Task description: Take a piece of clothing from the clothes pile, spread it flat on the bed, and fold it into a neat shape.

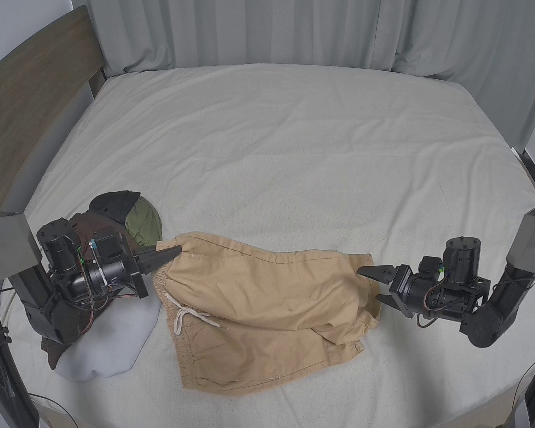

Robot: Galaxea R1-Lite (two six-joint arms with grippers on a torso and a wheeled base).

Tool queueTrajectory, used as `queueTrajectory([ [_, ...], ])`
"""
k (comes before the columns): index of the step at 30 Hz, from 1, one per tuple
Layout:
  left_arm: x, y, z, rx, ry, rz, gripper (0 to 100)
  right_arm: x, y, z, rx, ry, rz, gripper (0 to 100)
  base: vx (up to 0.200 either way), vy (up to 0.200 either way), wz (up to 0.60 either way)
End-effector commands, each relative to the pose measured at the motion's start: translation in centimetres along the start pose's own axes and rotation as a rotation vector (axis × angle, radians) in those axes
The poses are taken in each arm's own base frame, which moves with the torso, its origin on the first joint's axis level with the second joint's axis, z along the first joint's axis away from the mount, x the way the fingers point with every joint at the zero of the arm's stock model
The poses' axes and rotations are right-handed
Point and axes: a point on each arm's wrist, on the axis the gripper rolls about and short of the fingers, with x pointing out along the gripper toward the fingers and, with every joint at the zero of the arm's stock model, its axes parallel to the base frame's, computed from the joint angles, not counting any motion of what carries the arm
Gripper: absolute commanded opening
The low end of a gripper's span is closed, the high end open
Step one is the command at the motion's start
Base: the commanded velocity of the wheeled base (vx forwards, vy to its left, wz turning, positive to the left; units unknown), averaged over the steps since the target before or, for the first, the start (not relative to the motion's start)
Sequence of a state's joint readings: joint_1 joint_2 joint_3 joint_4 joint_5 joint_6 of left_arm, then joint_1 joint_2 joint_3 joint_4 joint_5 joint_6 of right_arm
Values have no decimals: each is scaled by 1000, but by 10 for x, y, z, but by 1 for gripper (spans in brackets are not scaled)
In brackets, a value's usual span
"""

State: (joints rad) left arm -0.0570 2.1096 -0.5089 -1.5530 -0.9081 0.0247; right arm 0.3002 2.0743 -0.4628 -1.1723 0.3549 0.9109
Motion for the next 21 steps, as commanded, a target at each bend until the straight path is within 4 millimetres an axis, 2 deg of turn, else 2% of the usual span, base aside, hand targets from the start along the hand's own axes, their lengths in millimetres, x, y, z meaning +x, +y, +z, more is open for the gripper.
queueTrajectory([
  [1, 0, 0, 1, 2, -2, 0, 0, 14, -15, -3, 28, 18, -32, 100, 0, 0, 0],
  [7, 0, 0, 0, 3, 0, 0, 0, 23, -18, 1, 134, -8, -7, 100, 0, 0, 0],
  [13, 0, 0, 0, 9, 0, -1, 0, 36, -29, 0, 198, 0, -24, 100, 0, 0, 0],
  [21, 1, -1, 0, 9, 0, -3, 0, 41, -32, 9, 253, -25, -18, 100, 0, 0, 0],
])
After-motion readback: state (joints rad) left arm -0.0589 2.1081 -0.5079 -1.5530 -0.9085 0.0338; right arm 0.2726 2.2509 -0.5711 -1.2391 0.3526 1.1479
